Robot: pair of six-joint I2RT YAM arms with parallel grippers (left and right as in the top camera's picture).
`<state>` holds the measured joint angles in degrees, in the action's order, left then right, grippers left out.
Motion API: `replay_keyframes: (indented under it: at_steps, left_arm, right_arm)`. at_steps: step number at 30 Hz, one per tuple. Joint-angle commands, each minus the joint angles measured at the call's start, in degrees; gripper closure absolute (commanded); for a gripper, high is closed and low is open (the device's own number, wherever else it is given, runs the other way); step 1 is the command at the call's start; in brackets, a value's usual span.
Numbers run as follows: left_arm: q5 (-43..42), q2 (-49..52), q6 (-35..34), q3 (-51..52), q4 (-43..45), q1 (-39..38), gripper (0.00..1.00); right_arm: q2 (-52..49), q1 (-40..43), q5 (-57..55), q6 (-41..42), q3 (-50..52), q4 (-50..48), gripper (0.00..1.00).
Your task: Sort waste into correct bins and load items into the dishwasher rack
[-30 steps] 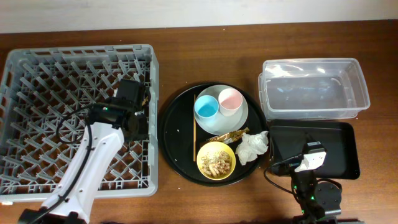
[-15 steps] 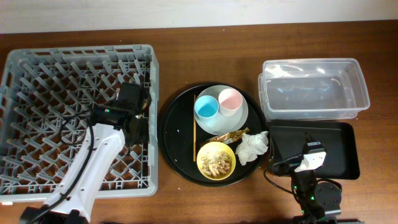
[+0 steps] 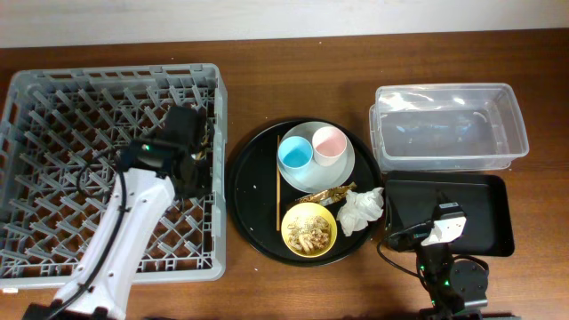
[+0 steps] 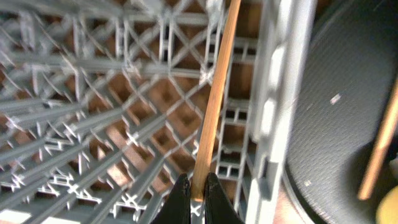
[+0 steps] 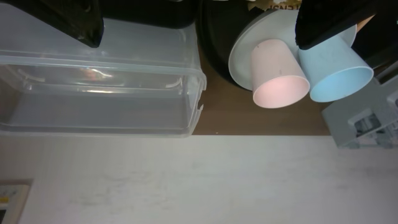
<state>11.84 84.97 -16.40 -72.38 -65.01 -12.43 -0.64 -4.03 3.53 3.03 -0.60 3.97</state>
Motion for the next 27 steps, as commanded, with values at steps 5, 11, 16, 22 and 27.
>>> replay_keyframes:
  at_steps: [5, 11, 16, 22, 27]
  left_arm:
    - [1.01, -0.66, -0.87, -5.57, -1.73, 0.22, 1.00]
    - [0.81, -11.85, -2.23, -5.57, -2.21, 0.22, 1.00]
    - [0.74, -11.80, -4.57, -1.38, 1.77, 0.07, 1.00]
    - [1.03, -11.82, 2.29, 4.87, 9.64, -1.84, 1.00]
    - [4.07, -11.82, 3.26, 8.61, 13.55, -1.77, 1.00]
  right_arm:
    - [0.33, 0.35, -0.31, 0.44, 0.28, 0.28, 0.01]
    - [0.33, 0.35, -0.31, 0.46, 0.28, 0.31, 0.01]
    - [0.33, 0.35, -0.33, 0.46, 0.28, 0.28, 0.01]
    - [0.33, 0.35, -0.31, 0.46, 0.28, 0.31, 0.01]
    - [0.33, 0.35, -0.31, 0.46, 0.28, 0.31, 0.01]
